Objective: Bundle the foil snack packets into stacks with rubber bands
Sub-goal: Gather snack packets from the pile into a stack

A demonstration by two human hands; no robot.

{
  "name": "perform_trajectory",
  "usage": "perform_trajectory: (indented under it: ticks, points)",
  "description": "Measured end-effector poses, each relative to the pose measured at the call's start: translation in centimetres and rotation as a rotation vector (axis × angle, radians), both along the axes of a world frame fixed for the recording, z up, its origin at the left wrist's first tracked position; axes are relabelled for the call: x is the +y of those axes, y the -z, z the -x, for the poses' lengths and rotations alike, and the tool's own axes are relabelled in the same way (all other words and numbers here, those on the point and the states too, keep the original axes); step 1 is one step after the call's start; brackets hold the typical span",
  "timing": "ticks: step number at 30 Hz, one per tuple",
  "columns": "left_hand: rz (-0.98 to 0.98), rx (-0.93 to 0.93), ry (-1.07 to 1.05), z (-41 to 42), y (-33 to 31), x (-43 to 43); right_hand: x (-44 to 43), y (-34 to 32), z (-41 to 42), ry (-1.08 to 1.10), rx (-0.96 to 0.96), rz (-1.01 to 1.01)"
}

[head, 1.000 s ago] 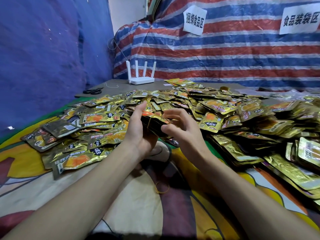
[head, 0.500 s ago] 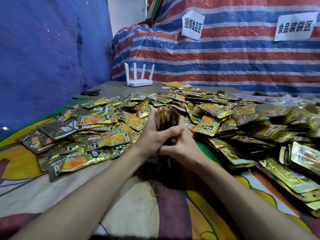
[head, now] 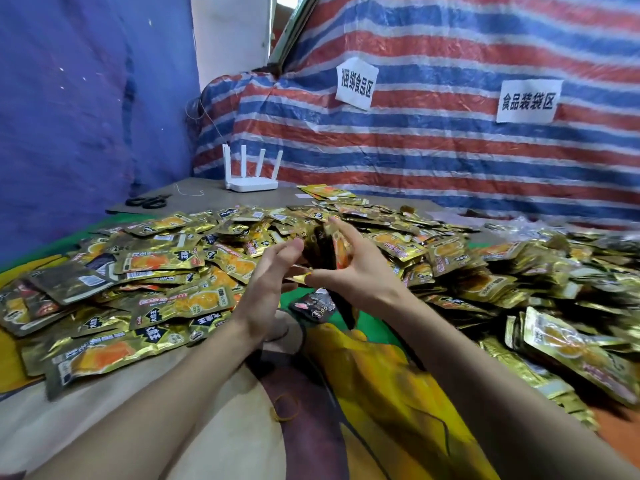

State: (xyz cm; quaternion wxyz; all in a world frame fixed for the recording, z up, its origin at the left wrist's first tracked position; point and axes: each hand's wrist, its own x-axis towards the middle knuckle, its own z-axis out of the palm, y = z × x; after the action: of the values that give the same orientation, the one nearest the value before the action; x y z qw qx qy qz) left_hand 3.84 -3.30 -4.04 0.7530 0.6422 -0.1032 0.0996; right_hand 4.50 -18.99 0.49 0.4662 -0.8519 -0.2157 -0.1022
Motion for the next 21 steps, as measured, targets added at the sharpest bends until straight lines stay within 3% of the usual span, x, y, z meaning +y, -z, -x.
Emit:
perform_trajectory:
  ticks: [6, 14, 21]
  points:
    - [-0.156, -0.025, -0.048, -0.4, 0.5, -0.6, -6.0, -7.5, -2.4, 0.362, 0.069, 0.466]
    - [-0.446, -0.167, -0.007, 0.6, 1.1, -1.2, -13.1, -8.8, -5.1, 0.93, 0.043, 0.506]
    - [-0.547, -0.222, 0.016, 1.0, 0.9, -1.3, -13.2, -4.8, -5.3, 0.965, 0.173, 0.595]
